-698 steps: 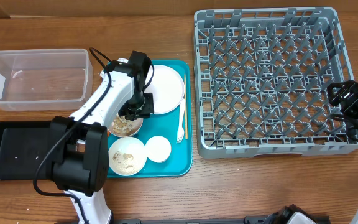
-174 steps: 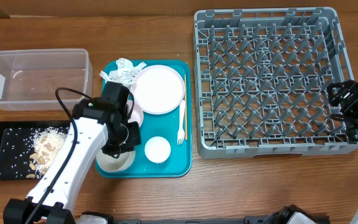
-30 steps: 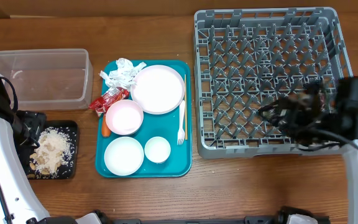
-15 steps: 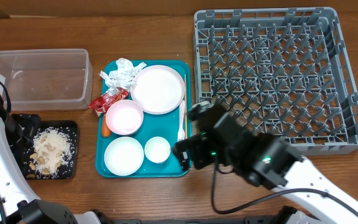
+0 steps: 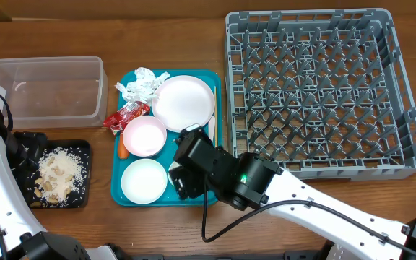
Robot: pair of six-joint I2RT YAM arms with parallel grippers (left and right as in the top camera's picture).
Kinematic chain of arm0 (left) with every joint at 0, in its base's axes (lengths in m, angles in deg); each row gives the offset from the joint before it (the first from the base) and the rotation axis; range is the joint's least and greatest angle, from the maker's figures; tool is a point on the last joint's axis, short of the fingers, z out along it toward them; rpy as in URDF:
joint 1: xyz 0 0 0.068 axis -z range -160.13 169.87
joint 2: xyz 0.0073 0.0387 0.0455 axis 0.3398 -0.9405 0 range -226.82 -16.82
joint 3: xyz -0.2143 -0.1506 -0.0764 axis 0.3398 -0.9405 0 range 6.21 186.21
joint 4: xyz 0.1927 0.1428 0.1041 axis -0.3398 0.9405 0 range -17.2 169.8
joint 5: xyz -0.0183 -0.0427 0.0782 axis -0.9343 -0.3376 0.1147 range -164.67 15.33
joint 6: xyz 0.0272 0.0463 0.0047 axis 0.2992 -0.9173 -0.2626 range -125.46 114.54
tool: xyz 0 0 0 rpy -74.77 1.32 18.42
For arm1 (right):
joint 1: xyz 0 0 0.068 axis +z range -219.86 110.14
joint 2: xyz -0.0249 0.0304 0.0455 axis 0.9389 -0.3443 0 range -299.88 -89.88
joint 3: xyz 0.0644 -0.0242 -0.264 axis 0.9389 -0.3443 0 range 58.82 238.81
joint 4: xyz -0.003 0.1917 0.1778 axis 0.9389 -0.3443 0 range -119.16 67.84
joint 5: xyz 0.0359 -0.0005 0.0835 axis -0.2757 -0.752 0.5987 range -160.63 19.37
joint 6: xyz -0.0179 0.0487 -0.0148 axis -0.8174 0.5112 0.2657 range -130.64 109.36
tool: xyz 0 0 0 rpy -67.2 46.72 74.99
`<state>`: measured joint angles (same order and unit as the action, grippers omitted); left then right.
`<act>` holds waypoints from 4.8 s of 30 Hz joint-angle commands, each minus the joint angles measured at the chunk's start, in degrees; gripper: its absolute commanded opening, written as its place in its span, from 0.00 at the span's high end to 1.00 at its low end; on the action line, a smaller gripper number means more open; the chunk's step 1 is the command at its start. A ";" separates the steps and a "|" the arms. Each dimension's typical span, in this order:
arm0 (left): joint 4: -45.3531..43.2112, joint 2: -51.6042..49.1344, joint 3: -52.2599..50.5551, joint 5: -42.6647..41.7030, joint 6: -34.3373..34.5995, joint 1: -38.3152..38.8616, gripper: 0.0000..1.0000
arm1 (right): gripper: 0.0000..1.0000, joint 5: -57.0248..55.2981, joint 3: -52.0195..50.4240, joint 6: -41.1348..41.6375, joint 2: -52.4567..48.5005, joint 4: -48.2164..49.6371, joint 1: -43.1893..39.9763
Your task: Sort waste into correct bins and load items into the dishwasher rack
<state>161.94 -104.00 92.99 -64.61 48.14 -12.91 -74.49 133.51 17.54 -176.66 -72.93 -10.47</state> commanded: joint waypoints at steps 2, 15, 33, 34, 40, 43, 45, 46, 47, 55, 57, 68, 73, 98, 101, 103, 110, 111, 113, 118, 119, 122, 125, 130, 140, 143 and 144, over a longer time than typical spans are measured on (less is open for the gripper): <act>0.11 -0.15 0.59 0.83 -0.90 -0.20 0.00 | 0.22 -4.63 1.51 6.10 -2.99 3.85 0.26; 0.09 -0.15 0.59 0.83 -0.87 -0.20 0.00 | 0.33 -10.56 1.46 12.57 -8.74 2.23 -2.54; 0.09 -0.15 0.59 0.83 -0.87 -0.20 0.00 | 0.39 -3.78 3.04 10.64 -7.74 5.25 2.01; 0.07 -0.15 0.59 0.83 -0.90 -0.20 0.00 | 0.39 -3.80 2.95 10.64 -7.74 6.05 2.60; 0.07 -0.15 0.59 0.83 -0.90 -0.20 0.00 | 0.39 -3.56 2.54 12.41 -10.64 8.33 3.87; 0.07 -0.15 0.59 0.83 -0.90 -0.20 0.00 | 0.39 -3.54 2.54 12.37 -12.02 8.31 3.93; 0.07 -0.15 0.59 0.83 -0.87 -0.20 0.00 | 0.39 -3.32 2.54 12.39 -12.20 8.39 3.93; 0.09 -0.15 0.59 0.83 -0.90 -0.20 0.00 | 0.39 -3.32 2.54 12.39 -12.20 8.50 3.93; 0.02 -0.15 0.59 0.83 -0.90 -0.20 0.00 | 0.39 -3.37 2.54 12.39 -12.20 8.61 3.91; -0.07 -0.15 0.59 0.83 -0.90 -0.20 0.00 | 0.33 -3.41 6.01 12.55 -10.23 4.02 3.78; -0.07 -0.15 0.59 0.83 -0.90 -0.20 0.00 | 0.23 -4.28 9.64 12.55 -8.07 -0.83 2.99; -0.07 -0.15 0.59 0.83 -0.90 -0.20 0.00 | 0.00 -5.05 13.94 12.35 2.03 -13.35 -6.56; -0.07 -0.15 0.59 0.83 -0.87 -0.20 0.00 | 0.00 -6.03 13.70 12.41 1.88 -16.70 -7.04; -0.07 -0.15 0.59 0.83 -0.90 -0.20 0.00 | 0.00 -14.62 13.66 19.85 1.90 -34.42 -30.60; -0.07 -0.15 0.59 0.83 -0.87 -0.20 0.00 | 0.00 -14.62 13.66 19.85 1.90 -34.40 -30.60; -0.04 -0.15 0.59 0.83 -0.90 -0.20 0.00 | 0.00 -14.62 13.66 19.85 1.90 -34.40 -30.60; -0.13 -0.15 0.59 -0.09 -0.48 -0.20 0.00 | 0.00 -14.62 13.66 19.85 1.90 -34.40 -30.60; -0.13 -0.15 0.59 -3.26 -0.39 -0.20 0.00 | 0.00 -14.62 13.66 19.85 1.90 -34.40 -30.60; 1.11 -0.15 0.59 -11.63 -0.94 -0.20 0.00 | 0.00 -14.62 13.66 19.85 1.90 -34.40 -30.60; 1.46 -0.15 0.59 -15.91 -0.85 -0.20 0.00 | 0.00 -14.62 13.66 19.87 1.90 -34.40 -30.60; 1.84 -0.15 0.59 -17.38 -1.53 -0.20 0.00 | 0.00 -14.62 13.66 19.85 1.90 -34.40 -30.60; 1.84 -0.15 0.59 -24.79 -14.58 0.37 0.00 | 0.00 -14.62 13.66 19.85 1.90 -34.40 -30.60; 1.44 -0.15 0.59 -31.69 -25.94 2.43 0.00 | 0.00 -14.62 13.66 19.85 1.90 -34.40 -30.60; 5.44 -0.15 0.59 -36.89 -40.70 13.81 0.00 | 0.00 -14.62 13.66 19.85 1.90 -34.40 -30.60; 0.90 -0.15 0.59 -19.67 -31.82 42.34 0.00 | 0.00 -14.62 13.66 19.85 1.90 -34.40 -30.60; 0.37 -0.15 0.57 -18.56 -30.67 46.49 0.00 | 0.00 -14.62 13.66 19.85 1.90 -34.40 -30.60; 0.35 -0.15 0.57 -18.29 -30.67 47.74 0.00 | 0.00 -14.62 13.66 19.85 1.90 -34.40 -30.60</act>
<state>162.67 -104.06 92.99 -87.18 14.40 31.44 -88.82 146.10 37.17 -175.39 -107.42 -40.98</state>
